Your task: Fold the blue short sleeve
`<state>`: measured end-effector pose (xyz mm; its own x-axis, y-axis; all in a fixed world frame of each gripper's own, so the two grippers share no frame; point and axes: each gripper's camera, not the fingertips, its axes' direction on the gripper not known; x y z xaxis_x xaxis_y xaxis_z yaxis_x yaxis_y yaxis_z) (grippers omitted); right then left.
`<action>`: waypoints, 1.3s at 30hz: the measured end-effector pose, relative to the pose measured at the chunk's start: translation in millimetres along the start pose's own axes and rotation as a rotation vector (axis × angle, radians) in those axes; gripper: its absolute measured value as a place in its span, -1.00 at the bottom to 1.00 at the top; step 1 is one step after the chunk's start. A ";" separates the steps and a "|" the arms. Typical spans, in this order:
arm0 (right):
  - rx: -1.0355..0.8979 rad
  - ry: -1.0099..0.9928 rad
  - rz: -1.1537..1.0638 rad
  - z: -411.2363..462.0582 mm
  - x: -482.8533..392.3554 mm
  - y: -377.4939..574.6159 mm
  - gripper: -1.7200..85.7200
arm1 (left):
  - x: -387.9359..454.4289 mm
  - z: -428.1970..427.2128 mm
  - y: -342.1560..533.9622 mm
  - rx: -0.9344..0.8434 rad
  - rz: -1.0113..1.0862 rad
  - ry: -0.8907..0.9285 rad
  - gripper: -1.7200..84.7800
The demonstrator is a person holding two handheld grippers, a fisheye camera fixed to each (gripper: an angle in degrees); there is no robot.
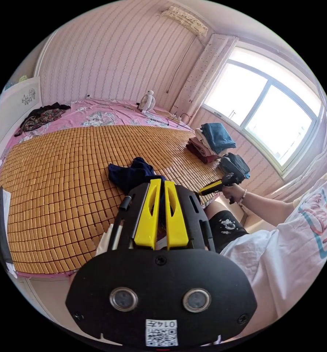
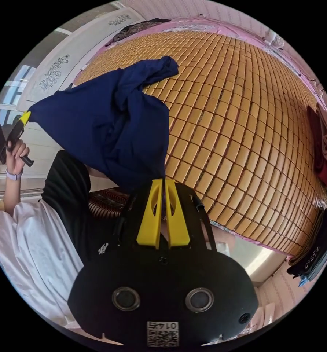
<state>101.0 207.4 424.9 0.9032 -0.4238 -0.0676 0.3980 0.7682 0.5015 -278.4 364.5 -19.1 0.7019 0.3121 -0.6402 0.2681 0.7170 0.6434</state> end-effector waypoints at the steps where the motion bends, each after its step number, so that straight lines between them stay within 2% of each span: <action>1: 0.036 -0.001 0.007 -9.6 1.6 -0.5 -0.96 | 2.3 -6.1 -1.0 0.025 -0.001 -0.016 -0.98; 5: 0.386 0.045 0.208 -81.7 17.8 6.2 -0.93 | 1.1 -12.1 2.3 0.050 -0.058 -0.034 -0.97; 8: 0.473 0.029 0.246 -97.4 20.4 23.5 -0.87 | 1.9 -8.4 11.1 0.033 -0.119 -0.017 -0.98; 12: 0.292 0.080 0.306 -62.3 24.6 43.1 -0.78 | 18.0 -6.8 25.4 -0.008 -0.129 -0.024 -0.97; 14: 0.264 0.067 0.317 -48.8 21.4 51.1 -0.72 | 24.4 -9.9 31.2 -0.015 -0.136 -0.028 -0.97; 17: 0.321 0.054 0.276 -35.8 3.2 58.7 -0.68 | 33.6 -17.0 40.1 -0.024 -0.156 -0.038 -0.97; 19: 0.308 0.122 0.295 -24.7 -6.1 58.4 -0.72 | 40.6 -23.3 46.7 -0.036 -0.174 -0.053 -0.97; 21: 0.217 0.189 0.306 -6.9 -14.8 59.3 -0.91 | 43.8 -27.3 51.2 -0.068 -0.207 -0.047 -0.98; 22: 0.232 0.207 0.292 -8.5 -19.2 63.4 -0.92 | 45.9 -31.1 54.5 -0.079 -0.228 -0.051 -0.98; 25: 0.168 0.143 0.252 -12.6 -27.8 78.0 -0.96 | 53.2 -48.4 56.3 -0.053 -0.234 -0.050 -0.98; 28: 0.284 -0.024 0.209 -53.1 -25.0 105.9 -0.96 | 62.9 -76.9 35.5 -0.001 -0.173 -0.057 -0.98; 32: 0.526 -0.184 0.180 -165.6 -20.9 133.7 -0.97 | 87.7 -131.6 -6.8 0.132 -0.042 -0.165 -0.98; 37: 0.890 -0.122 -0.048 -323.6 -76.8 168.7 -0.97 | 134.8 -258.1 -66.7 0.473 0.088 -0.223 -0.98; 39: 1.083 -0.035 -0.121 -387.5 -111.3 197.3 -0.97 | 162.7 -298.5 -78.4 0.552 0.179 -0.262 -0.98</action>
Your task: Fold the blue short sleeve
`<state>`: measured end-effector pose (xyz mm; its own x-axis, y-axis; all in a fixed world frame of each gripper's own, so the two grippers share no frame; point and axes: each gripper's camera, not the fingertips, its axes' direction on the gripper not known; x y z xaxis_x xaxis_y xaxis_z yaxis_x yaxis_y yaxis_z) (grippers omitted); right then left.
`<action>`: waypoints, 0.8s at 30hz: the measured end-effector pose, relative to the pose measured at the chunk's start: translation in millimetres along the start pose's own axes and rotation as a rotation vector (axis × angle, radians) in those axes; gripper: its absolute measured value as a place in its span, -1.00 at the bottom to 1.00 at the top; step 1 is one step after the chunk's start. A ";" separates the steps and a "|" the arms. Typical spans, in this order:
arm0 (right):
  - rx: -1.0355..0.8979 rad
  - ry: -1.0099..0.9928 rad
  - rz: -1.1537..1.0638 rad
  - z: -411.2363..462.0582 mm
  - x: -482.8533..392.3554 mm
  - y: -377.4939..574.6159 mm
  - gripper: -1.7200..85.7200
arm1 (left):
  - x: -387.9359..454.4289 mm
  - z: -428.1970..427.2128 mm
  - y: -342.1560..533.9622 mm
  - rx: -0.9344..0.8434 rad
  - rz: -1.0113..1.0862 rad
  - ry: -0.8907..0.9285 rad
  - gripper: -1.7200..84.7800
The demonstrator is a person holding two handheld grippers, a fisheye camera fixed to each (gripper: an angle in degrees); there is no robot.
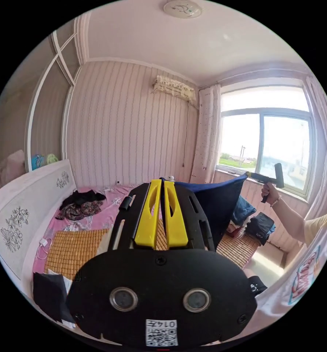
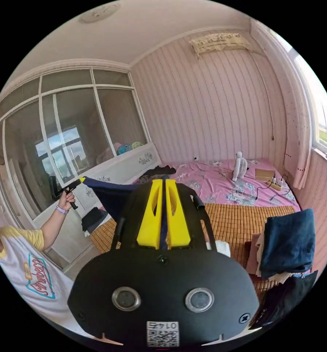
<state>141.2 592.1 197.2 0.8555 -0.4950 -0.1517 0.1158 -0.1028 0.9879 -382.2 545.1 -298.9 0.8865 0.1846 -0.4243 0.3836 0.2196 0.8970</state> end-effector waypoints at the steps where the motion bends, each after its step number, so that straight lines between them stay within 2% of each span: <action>1: 0.044 0.012 -0.024 -12.5 -9.0 -8.9 -0.97 | 11.8 -22.3 -20.5 0.053 0.063 -0.024 -0.98; 4: 0.190 0.032 -0.112 -63.8 -49.8 -42.8 -0.97 | 37.1 -74.0 -54.4 0.163 0.164 -0.097 -0.98; 7: 0.285 0.003 -0.151 -105.3 -82.1 -58.4 -0.97 | 51.8 -126.1 -67.0 0.281 0.192 -0.081 -0.98; 10: 0.375 -0.049 -0.195 -146.2 -110.4 -57.6 -0.97 | 66.8 -178.2 -66.0 0.415 0.242 -0.072 -0.98; 12: 0.460 -0.188 -0.245 -180.7 -128.0 -51.0 -0.97 | 71.8 -207.4 -65.4 0.509 0.246 -0.081 -0.98; 15: 0.543 -0.212 -0.340 -209.0 -151.3 -45.7 -0.97 | 65.6 -233.2 -70.9 0.603 0.222 -0.059 -0.98; 17: 0.529 -0.177 -0.367 -206.1 -158.4 -49.6 -0.97 | 51.6 -226.7 -78.8 0.561 0.183 -0.058 -0.98; 19: 0.460 -0.146 -0.352 -184.3 -156.7 -57.0 -0.97 | 21.3 -190.3 -85.8 0.414 0.084 -0.050 -0.98; 20: 0.370 -0.118 -0.326 -158.2 -151.5 -63.1 -0.97 | 12.6 -176.8 -85.9 0.361 0.059 -0.056 -0.98; 22: 0.190 -0.054 -0.282 -104.8 -138.2 -69.2 -0.97 | -22.8 -112.7 -76.5 0.138 -0.028 -0.112 -0.98; 24: -0.049 0.041 -0.201 -20.9 -110.8 -64.5 -0.97 | -50.0 -64.5 -60.8 0.001 -0.107 -0.145 -0.98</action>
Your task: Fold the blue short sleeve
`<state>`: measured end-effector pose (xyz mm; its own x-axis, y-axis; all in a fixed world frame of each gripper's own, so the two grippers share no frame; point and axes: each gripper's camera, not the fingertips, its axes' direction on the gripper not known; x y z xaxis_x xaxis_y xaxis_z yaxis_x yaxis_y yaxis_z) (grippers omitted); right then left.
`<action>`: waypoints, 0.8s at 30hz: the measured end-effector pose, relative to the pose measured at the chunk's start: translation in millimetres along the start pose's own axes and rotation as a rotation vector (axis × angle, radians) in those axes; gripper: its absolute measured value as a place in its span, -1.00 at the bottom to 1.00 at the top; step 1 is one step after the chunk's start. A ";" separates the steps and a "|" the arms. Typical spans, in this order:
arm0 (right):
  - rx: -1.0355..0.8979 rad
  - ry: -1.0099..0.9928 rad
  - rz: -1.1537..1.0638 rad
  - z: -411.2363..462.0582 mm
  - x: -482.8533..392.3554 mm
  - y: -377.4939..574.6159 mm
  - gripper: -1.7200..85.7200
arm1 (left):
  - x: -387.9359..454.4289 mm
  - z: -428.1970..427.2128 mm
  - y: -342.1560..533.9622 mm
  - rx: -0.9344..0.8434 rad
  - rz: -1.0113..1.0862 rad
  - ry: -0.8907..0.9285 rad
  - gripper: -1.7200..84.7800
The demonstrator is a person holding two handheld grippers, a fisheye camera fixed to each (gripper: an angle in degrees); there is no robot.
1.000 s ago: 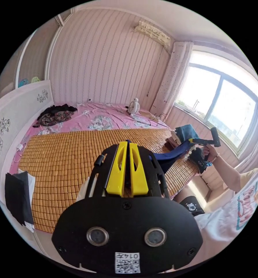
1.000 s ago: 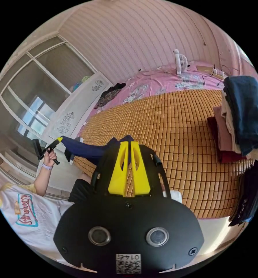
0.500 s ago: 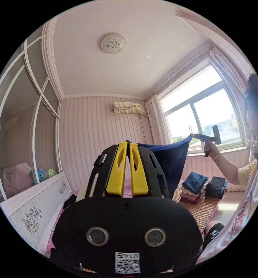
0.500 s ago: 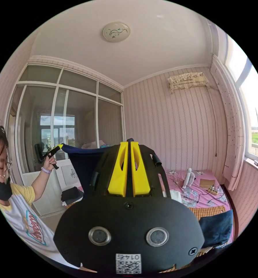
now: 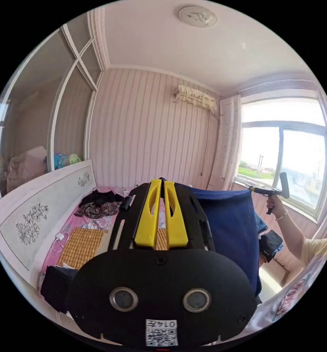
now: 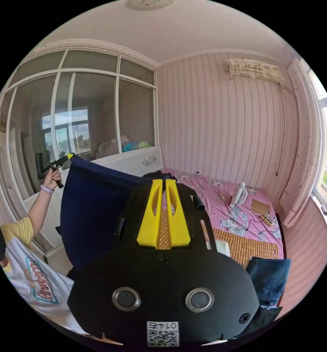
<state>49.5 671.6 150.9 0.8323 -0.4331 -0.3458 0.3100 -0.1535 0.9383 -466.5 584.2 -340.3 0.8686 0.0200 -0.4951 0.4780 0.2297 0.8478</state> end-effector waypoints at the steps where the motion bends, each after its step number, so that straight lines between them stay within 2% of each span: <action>1: -0.051 0.012 0.018 20.9 6.2 3.9 -0.97 | -12.8 30.3 9.1 -0.073 -0.046 -0.004 -0.98; 3: -0.204 0.018 0.122 90.7 32.7 20.2 -0.96 | -26.2 68.7 16.3 -0.158 -0.073 -0.029 -0.98; 5: -0.207 -0.018 0.231 116.7 53.8 21.3 -0.96 | -34.4 94.3 10.8 -0.198 -0.087 -0.085 -0.98; 8: -0.003 -0.118 0.375 112.6 80.0 -2.7 -0.96 | -40.8 96.4 -16.5 -0.036 -0.092 -0.046 -0.98; 10: 0.102 -0.081 0.336 101.3 80.4 -22.3 -0.95 | -42.7 93.6 -30.6 0.068 -0.061 -0.018 -0.98; 14: 0.209 0.006 0.189 88.4 74.6 -25.3 -0.95 | -51.8 114.1 -16.5 0.039 0.001 0.005 -0.98; 17: 0.145 -0.024 0.182 106.6 88.1 19.0 -0.95 | -67.2 151.1 26.9 -0.122 0.027 0.005 -0.98; 19: 0.066 -0.025 0.209 126.6 97.8 62.0 -0.95 | -79.9 187.5 79.0 -0.289 0.032 0.028 -0.98; 21: -0.095 0.012 0.242 163.4 108.4 128.2 -0.95 | -89.5 219.0 125.6 -0.426 0.017 0.044 -0.98; 24: -0.345 0.012 0.387 218.7 126.6 218.8 -0.95 | -114.3 267.2 205.4 -0.626 -0.196 0.118 -0.98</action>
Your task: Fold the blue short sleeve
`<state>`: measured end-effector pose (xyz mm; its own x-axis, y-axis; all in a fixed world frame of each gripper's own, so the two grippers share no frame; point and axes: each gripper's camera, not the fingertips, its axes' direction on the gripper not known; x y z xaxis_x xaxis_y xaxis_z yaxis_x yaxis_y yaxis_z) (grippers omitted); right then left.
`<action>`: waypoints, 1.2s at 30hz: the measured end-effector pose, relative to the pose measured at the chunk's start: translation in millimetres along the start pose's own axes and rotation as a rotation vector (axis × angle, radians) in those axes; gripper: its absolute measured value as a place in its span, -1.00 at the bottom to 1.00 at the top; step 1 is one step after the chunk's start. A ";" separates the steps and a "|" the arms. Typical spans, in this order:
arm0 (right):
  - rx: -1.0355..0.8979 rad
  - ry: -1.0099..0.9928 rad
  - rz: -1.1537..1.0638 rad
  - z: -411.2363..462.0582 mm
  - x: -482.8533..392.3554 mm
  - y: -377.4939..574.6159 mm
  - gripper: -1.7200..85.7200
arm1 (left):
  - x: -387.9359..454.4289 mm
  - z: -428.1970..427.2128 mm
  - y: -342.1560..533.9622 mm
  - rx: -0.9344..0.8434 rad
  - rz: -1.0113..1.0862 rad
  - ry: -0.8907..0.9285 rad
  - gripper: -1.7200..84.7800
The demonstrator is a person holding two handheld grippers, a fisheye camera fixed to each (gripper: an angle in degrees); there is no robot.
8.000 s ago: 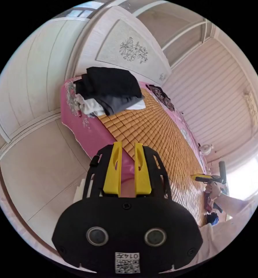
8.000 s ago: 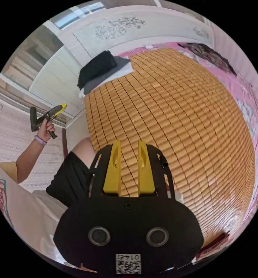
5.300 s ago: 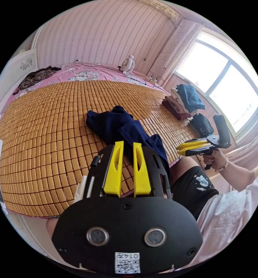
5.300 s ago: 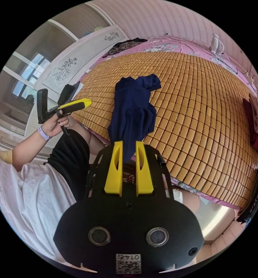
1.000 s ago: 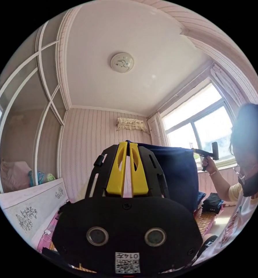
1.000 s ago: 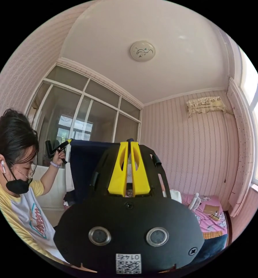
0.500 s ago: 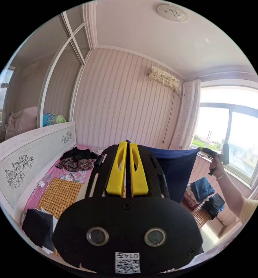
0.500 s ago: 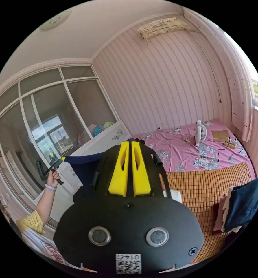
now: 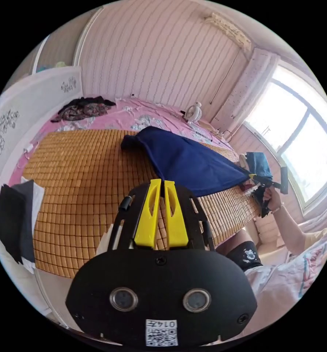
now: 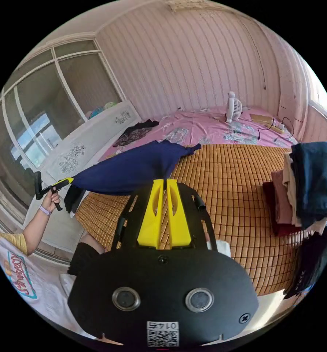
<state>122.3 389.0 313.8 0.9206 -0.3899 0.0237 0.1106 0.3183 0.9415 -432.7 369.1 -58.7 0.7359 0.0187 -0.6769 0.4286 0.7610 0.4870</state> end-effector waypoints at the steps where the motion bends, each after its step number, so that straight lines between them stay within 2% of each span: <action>1: -0.050 -0.006 0.036 15.0 8.4 10.2 -0.95 | -16.3 26.0 12.3 -0.054 -0.084 0.080 -0.98; 3: -0.208 -0.039 0.144 64.2 34.7 45.5 -0.95 | -36.3 59.3 28.7 -0.126 -0.197 0.137 -0.98; 6: -0.347 -0.058 0.266 103.8 62.0 75.7 -0.95 | -58.0 99.6 46.8 -0.267 -0.272 0.066 -0.98; 12: -0.516 -0.028 0.260 129.7 85.2 96.8 -0.95 | -91.3 122.6 55.9 -0.361 -0.382 0.050 -0.98; 31: -0.568 -0.057 0.288 116.4 115.8 106.0 -0.93 | -112.9 145.3 25.9 -0.402 -0.361 0.022 -0.93; 36: -0.583 0.022 0.280 109.4 119.9 103.3 -0.89 | -114.2 144.3 21.3 -0.415 -0.348 0.039 -0.91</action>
<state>203.0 280.6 450.7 0.9507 -0.2083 0.2296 0.0446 0.8247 0.5637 -432.0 289.7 108.6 0.5641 -0.2622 -0.7829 0.3951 0.9184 -0.0229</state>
